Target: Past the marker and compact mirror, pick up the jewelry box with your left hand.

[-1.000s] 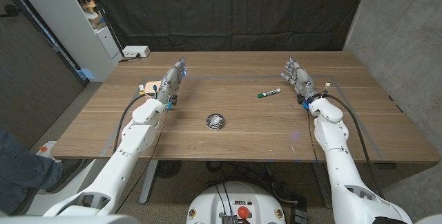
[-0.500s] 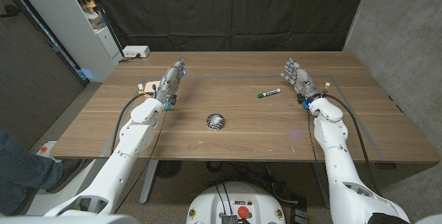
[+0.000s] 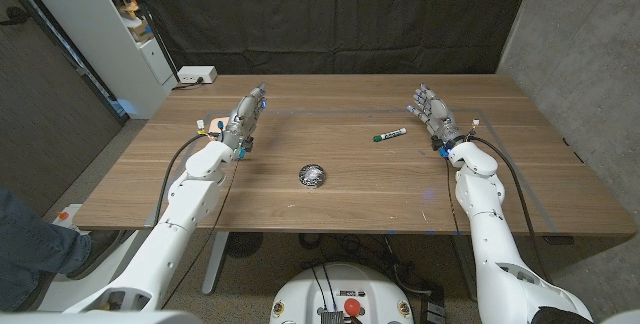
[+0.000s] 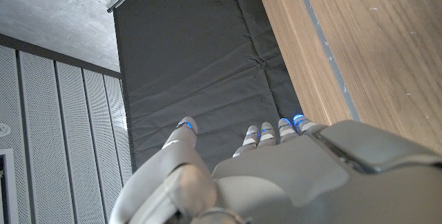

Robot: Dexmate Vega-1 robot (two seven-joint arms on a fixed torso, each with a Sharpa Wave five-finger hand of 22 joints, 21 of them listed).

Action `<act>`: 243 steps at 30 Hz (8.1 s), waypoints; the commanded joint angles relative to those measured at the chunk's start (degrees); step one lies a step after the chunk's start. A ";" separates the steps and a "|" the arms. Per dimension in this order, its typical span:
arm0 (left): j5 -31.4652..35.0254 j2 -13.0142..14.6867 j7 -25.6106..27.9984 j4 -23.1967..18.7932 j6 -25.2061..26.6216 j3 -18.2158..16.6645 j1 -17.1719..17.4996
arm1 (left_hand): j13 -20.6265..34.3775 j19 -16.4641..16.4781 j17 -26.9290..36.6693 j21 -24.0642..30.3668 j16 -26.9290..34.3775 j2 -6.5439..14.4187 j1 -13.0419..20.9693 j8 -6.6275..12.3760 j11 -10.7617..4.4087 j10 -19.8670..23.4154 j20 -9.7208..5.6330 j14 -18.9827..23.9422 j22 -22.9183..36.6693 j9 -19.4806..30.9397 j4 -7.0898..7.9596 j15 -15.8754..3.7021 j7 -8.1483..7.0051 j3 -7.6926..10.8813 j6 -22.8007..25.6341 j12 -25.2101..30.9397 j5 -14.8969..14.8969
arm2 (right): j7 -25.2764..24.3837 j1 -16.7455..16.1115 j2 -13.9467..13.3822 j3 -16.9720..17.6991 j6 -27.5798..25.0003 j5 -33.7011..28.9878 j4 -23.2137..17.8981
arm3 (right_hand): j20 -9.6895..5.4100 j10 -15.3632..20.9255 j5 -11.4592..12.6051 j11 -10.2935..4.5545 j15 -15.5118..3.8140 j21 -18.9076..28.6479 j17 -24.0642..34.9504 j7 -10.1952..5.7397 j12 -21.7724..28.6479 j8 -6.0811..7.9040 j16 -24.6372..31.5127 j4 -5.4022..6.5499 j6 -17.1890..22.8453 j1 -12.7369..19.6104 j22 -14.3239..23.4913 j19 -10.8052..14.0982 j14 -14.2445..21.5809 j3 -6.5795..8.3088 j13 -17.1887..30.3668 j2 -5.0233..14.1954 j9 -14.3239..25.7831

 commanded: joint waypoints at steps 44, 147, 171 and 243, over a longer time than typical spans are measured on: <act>0.11 2.35 0.53 -9.79 -2.14 -5.31 8.38 | 0.21 -2.40 0.18 0.41 0.53 0.34 0.77 0.48 -0.49 0.08 0.65 -1.14 0.14 0.20 -1.09 0.08 0.46 0.21 0.50 0.53 0.29 | 1.02 -3.37 1.08 0.73 -1.49 -0.57 -5.54 | 0.10 0.51 0.42 -0.12 0.38 0.27 0.16 -0.05 -0.29 0.38 0.23 -0.50 0.56 0.26 0.25 0.36 0.29 0.01 0.11 0.39 0.29; 24.79 5.69 15.25 -19.42 -7.05 -11.48 16.74 | 0.18 1.23 0.02 1.11 0.96 1.22 4.59 1.11 -1.84 5.24 0.53 3.53 0.11 0.22 -4.72 -1.16 -0.77 1.93 5.83 1.63 0.66 | -1.35 -2.50 2.28 -1.23 -0.19 -1.12 -3.35 | 0.11 0.81 0.43 -0.13 0.29 0.31 0.09 -0.21 -0.38 0.39 0.17 -1.01 0.81 0.04 0.25 0.52 0.43 -0.20 0.12 0.63 0.30; 32.18 8.08 17.39 -22.52 -2.44 -12.07 17.78 | 0.23 3.11 0.06 1.58 1.24 1.11 5.96 1.05 -2.43 6.38 0.84 5.29 0.16 0.23 -5.76 -1.56 -1.36 2.42 6.60 1.75 0.72 | -1.46 -3.23 2.40 -1.47 -0.31 -0.88 -4.49 | 0.13 0.85 0.43 -0.20 0.30 0.30 0.10 -0.30 -0.40 0.34 0.18 -1.09 0.72 -0.09 0.25 0.54 0.51 -0.29 0.13 0.65 0.30; 50.34 11.69 20.93 -33.30 8.74 -14.71 23.99 | 0.37 5.26 0.16 1.79 1.12 0.44 8.55 1.11 -3.92 9.21 0.85 7.87 0.39 0.28 -6.89 -2.51 -1.75 3.07 9.12 2.00 0.75 | -0.49 -6.03 2.30 -0.91 -0.42 -1.10 -8.86 | 0.05 1.20 0.48 -0.12 0.11 0.35 0.06 -0.16 -0.36 0.42 0.20 -1.45 1.06 -0.21 0.25 0.80 0.81 -0.40 0.13 0.77 0.30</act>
